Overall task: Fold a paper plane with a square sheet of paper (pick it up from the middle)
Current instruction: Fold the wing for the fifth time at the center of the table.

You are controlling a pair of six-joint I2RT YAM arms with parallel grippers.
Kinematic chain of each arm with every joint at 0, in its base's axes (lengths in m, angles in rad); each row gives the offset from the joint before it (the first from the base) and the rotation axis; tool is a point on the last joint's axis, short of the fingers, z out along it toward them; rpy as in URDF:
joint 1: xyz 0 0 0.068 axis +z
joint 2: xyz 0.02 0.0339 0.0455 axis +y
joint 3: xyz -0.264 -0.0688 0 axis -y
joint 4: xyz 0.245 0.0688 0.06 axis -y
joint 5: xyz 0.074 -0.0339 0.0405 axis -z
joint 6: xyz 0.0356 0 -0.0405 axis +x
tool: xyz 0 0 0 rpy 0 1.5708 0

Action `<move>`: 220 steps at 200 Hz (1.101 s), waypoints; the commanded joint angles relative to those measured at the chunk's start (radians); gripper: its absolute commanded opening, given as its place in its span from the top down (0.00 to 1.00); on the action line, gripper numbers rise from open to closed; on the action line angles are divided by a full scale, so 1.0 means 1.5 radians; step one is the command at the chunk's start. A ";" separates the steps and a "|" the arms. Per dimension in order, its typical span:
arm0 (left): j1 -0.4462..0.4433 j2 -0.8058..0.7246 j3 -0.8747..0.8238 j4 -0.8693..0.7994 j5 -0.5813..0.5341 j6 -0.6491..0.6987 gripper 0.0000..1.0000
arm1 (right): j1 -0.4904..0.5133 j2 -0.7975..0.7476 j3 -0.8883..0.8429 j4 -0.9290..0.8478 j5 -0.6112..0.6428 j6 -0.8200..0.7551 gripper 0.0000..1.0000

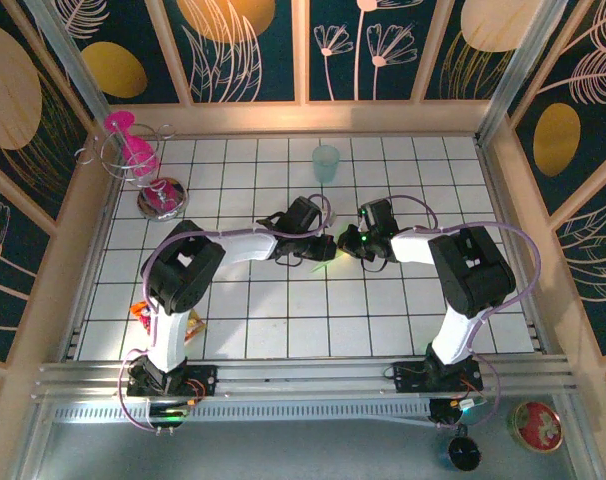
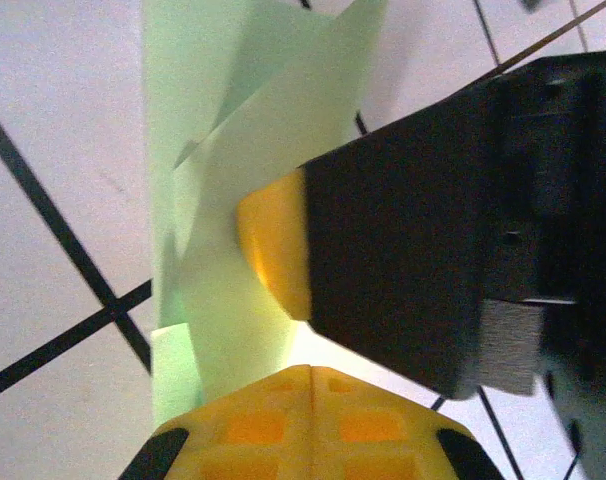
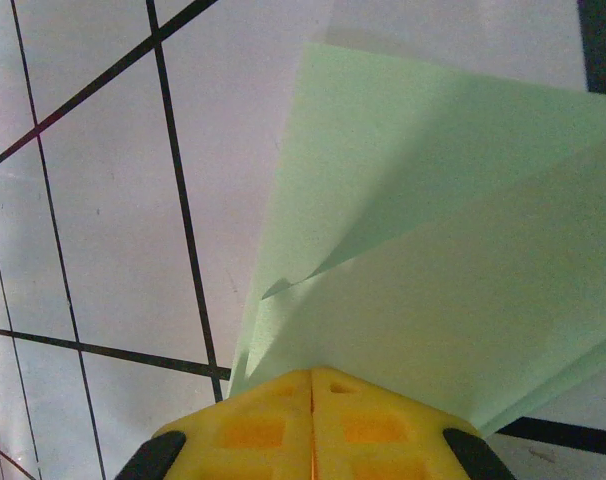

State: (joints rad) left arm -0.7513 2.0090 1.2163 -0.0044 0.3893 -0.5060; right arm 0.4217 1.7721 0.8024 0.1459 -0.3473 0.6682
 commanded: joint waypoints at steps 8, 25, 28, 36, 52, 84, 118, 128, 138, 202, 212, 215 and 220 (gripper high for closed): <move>0.006 0.021 0.020 -0.029 0.023 0.004 0.98 | -0.005 0.025 0.001 -0.044 -0.005 -0.007 0.92; 0.006 0.027 0.023 -0.037 0.033 0.007 0.99 | -0.005 0.026 0.003 -0.046 -0.004 -0.008 0.92; 0.005 0.028 0.024 -0.038 0.034 0.008 0.99 | -0.004 0.027 0.004 -0.047 -0.004 -0.008 0.92; 0.007 0.030 0.023 -0.042 0.034 0.011 0.99 | -0.005 0.029 0.004 -0.049 -0.004 -0.008 0.92; 0.007 0.032 0.023 -0.050 0.034 0.017 0.99 | -0.005 0.031 0.005 -0.051 -0.003 -0.007 0.92; 0.006 0.037 0.019 -0.061 0.040 0.027 0.99 | -0.006 0.036 0.006 -0.054 -0.001 -0.007 0.92; 0.006 0.032 0.011 -0.060 0.043 0.032 0.99 | -0.006 0.040 0.009 -0.059 0.001 -0.006 0.92; 0.006 0.032 0.008 -0.059 0.043 0.032 0.99 | -0.006 0.042 0.009 -0.060 0.002 -0.006 0.92; 0.006 0.030 0.004 -0.060 0.040 0.034 0.99 | -0.006 0.043 0.009 -0.061 0.003 -0.005 0.92; 0.006 0.020 -0.036 -0.072 0.016 0.046 1.00 | -0.007 0.060 0.017 -0.084 0.011 -0.003 0.92; 0.006 0.017 -0.043 -0.075 0.011 0.048 1.00 | -0.007 0.062 0.018 -0.089 0.014 -0.003 0.92; 0.006 0.017 -0.046 -0.076 0.011 0.048 1.00 | -0.007 0.063 0.018 -0.090 0.014 -0.003 0.92; 0.006 0.014 -0.050 -0.075 0.009 0.049 1.00 | -0.007 0.065 0.019 -0.092 0.015 -0.003 0.92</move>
State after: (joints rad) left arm -0.7444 2.0411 1.1927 -0.0303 0.4183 -0.4603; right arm 0.4175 1.8042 0.8379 0.1242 -0.3809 0.6682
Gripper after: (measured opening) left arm 0.044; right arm 0.082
